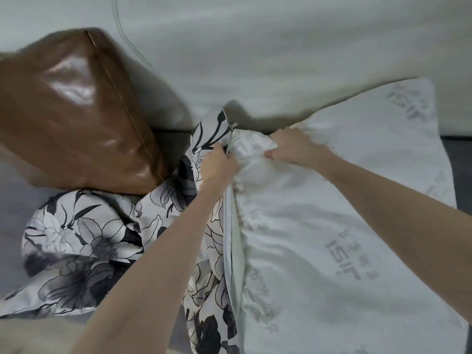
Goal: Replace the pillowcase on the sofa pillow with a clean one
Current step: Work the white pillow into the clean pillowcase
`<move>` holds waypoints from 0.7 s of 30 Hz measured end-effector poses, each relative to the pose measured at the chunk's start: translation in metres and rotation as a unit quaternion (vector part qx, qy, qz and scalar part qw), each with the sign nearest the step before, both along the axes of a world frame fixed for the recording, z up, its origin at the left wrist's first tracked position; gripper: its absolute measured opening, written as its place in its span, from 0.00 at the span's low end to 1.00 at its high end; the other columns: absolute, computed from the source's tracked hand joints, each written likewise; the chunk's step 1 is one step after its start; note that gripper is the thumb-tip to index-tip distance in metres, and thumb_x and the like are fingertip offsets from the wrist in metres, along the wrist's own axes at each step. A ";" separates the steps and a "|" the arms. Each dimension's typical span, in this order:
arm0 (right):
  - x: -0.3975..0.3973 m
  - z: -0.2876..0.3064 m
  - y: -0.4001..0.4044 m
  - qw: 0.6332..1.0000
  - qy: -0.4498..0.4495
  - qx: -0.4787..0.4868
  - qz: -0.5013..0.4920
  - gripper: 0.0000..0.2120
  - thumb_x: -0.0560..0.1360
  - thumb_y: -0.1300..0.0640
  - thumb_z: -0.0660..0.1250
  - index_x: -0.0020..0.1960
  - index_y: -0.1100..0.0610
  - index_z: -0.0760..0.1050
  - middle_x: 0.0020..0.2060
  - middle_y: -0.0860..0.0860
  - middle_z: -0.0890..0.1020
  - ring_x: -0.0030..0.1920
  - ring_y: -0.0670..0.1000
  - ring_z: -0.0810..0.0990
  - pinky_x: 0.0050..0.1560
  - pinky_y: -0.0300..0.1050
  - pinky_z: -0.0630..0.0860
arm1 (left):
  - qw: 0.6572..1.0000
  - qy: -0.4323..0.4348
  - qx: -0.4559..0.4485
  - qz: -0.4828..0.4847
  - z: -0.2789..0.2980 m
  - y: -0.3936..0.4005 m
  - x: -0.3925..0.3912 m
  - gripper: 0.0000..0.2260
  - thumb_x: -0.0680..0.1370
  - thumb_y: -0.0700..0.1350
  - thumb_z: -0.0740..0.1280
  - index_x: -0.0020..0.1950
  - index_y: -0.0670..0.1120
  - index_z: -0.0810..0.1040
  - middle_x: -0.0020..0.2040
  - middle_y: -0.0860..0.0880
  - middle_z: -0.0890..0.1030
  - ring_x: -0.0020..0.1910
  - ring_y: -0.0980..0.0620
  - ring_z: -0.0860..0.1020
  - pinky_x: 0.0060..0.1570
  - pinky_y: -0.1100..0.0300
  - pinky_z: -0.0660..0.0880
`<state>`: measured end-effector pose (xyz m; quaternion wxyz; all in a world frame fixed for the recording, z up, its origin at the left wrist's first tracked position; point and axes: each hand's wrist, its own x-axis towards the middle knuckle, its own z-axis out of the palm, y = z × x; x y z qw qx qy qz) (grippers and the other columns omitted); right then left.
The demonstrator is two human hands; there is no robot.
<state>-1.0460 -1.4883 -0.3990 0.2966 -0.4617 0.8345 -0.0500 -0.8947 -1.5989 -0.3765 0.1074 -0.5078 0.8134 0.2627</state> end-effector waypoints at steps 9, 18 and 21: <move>0.080 0.028 0.045 0.986 -0.089 -0.136 -0.041 0.09 0.68 0.66 0.70 0.48 0.65 0.80 0.47 0.62 0.83 0.51 0.58 0.81 0.40 0.31 0.64 | 0.970 0.170 -0.091 -0.151 0.042 0.075 -0.074 0.07 0.78 0.42 0.60 0.47 0.41 0.75 0.44 0.38 0.80 0.44 0.37 0.78 0.38 0.51 0.69; 0.084 0.025 0.066 0.983 -0.079 -0.148 0.080 0.12 0.71 0.60 0.65 0.53 0.62 0.79 0.53 0.57 0.82 0.61 0.57 0.76 0.64 0.48 0.58 | 0.975 -0.019 -0.099 -0.196 0.039 0.028 -0.080 0.14 0.76 0.42 0.61 0.60 0.41 0.75 0.52 0.37 0.81 0.54 0.36 0.78 0.46 0.51 0.72; 0.099 0.023 0.057 0.986 -0.076 -0.134 0.058 0.16 0.70 0.65 0.65 0.58 0.65 0.77 0.58 0.62 0.80 0.62 0.61 0.75 0.62 0.46 0.66 | 0.957 0.086 -0.070 -0.269 0.037 0.073 -0.082 0.09 0.76 0.43 0.63 0.53 0.41 0.75 0.47 0.37 0.81 0.48 0.36 0.78 0.39 0.52 0.66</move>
